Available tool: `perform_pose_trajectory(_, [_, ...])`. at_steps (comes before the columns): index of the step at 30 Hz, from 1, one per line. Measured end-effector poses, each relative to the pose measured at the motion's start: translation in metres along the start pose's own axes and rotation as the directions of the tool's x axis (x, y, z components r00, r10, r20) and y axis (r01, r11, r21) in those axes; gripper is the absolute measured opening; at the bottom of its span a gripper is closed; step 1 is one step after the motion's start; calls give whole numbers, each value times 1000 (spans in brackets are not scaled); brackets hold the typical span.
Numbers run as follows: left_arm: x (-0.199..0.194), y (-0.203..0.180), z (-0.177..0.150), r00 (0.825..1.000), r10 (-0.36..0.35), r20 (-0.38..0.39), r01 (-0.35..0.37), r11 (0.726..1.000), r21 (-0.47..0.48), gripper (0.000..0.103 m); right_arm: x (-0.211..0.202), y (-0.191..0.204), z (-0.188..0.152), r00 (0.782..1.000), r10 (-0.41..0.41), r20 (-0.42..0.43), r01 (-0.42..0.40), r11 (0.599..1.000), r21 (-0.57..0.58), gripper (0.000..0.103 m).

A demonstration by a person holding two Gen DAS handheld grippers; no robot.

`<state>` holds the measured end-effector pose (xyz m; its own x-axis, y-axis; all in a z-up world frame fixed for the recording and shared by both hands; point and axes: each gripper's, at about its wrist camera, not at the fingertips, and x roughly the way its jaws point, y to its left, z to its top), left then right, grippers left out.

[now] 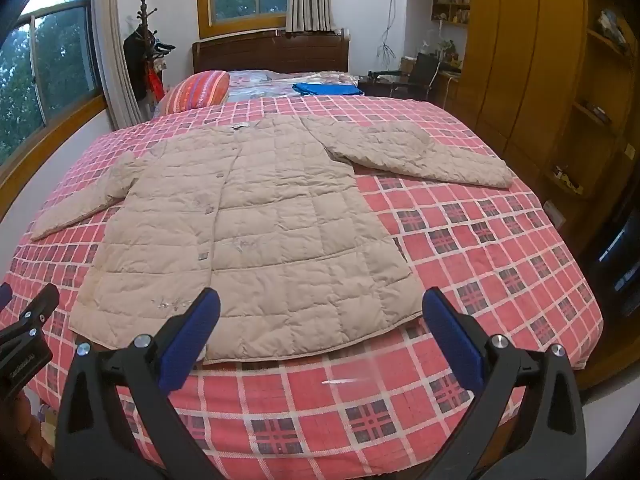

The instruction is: Fold large clothes

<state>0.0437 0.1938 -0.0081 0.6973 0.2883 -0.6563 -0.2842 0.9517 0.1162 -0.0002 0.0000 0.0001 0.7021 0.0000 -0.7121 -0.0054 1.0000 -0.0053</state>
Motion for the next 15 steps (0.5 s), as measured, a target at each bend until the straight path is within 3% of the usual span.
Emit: perform_pose_trajectory(15, [1,-1,0,1000,0,-3,0,1000,4,99,-2,3,2,1000,5,0,-5,1000,0,101])
